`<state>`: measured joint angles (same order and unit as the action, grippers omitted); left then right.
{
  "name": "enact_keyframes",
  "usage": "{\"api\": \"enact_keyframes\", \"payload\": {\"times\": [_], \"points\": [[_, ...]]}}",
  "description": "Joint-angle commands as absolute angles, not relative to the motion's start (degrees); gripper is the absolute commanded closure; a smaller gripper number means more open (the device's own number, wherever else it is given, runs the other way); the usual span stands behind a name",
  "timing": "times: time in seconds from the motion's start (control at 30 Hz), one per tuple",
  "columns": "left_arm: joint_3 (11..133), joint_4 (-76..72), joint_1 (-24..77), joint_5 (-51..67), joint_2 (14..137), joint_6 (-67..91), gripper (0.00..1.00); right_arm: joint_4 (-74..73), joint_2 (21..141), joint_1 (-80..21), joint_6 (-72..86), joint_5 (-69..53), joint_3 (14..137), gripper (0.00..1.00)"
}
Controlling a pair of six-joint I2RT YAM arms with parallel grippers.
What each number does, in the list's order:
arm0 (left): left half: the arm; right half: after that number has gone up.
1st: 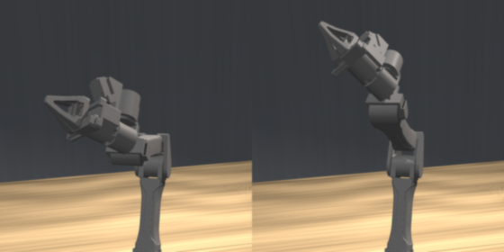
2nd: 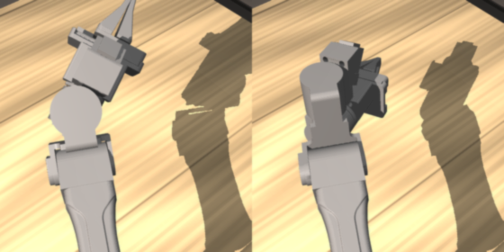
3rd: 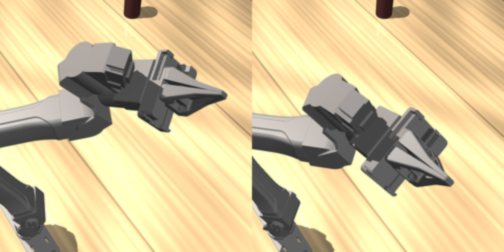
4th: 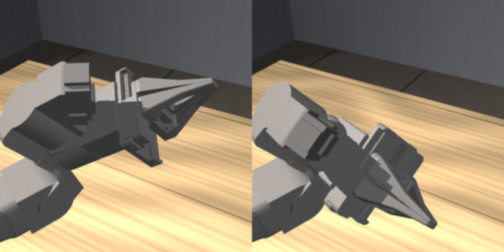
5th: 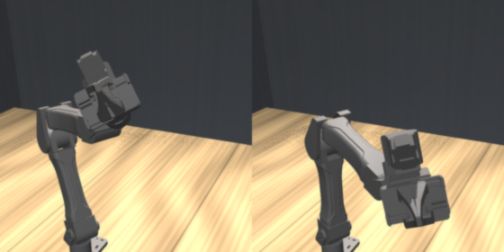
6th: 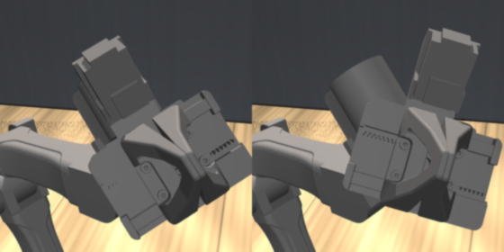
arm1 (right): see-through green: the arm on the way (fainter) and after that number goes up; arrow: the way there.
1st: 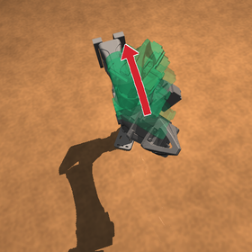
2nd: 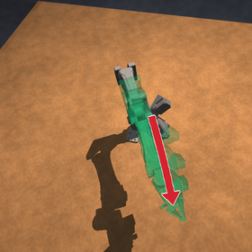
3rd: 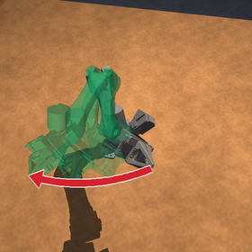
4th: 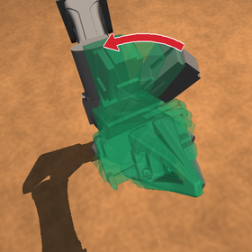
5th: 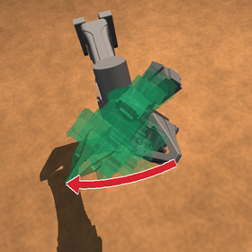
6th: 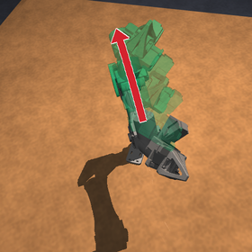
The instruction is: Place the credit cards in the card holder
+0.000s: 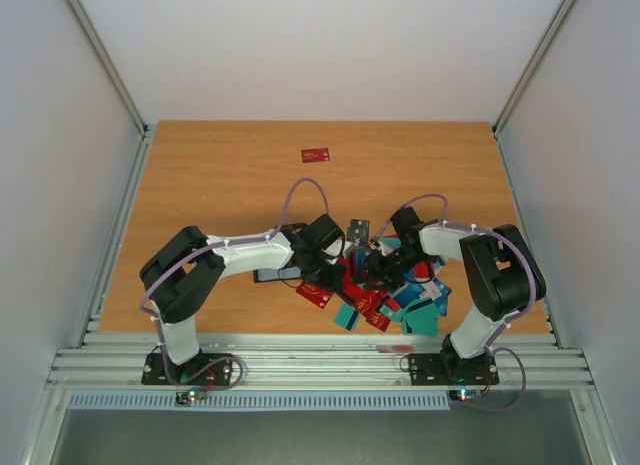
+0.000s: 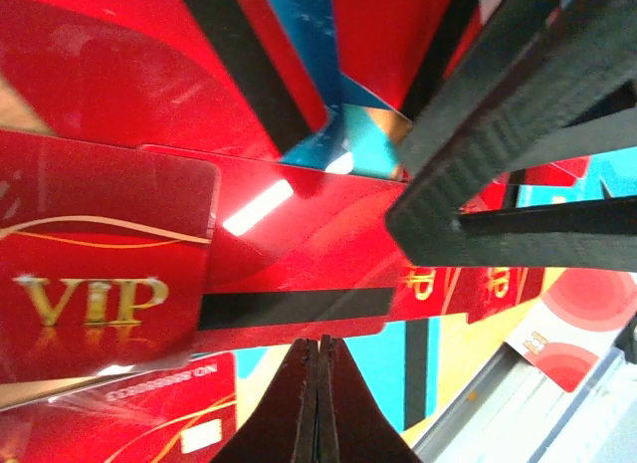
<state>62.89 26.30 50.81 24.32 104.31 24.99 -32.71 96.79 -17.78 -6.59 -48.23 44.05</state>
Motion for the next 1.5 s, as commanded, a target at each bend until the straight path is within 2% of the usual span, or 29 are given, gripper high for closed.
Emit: {"api": "enact_keyframes", "payload": {"times": [0.0,0.3,0.93,1.23,1.47], "points": [[62.03,22.58,51.8,28.11,105.34,23.82,0.99,-33.5,98.48,-19.03,-9.15,-46.67,44.07,0.57],[61.73,24.58,51.99,25.95,109.39,23.2,1.0,-34.24,98.54,-19.69,-10.28,-45.52,43.42,0.58],[58.32,22.13,51.94,25.8,109.84,23.82,1.0,-36.21,94.25,-20.39,-8.53,-42.1,42.05,0.58],[57.01,19.2,51.78,28.92,110.9,23.4,1.0,-32.81,97.21,-22.32,-7.99,-44.55,41.56,0.58],[55.45,16.17,50.83,31.77,111.66,23.46,1.0,-25.39,96.61,-22.31,-5.37,-51.16,40.2,0.6]]}}
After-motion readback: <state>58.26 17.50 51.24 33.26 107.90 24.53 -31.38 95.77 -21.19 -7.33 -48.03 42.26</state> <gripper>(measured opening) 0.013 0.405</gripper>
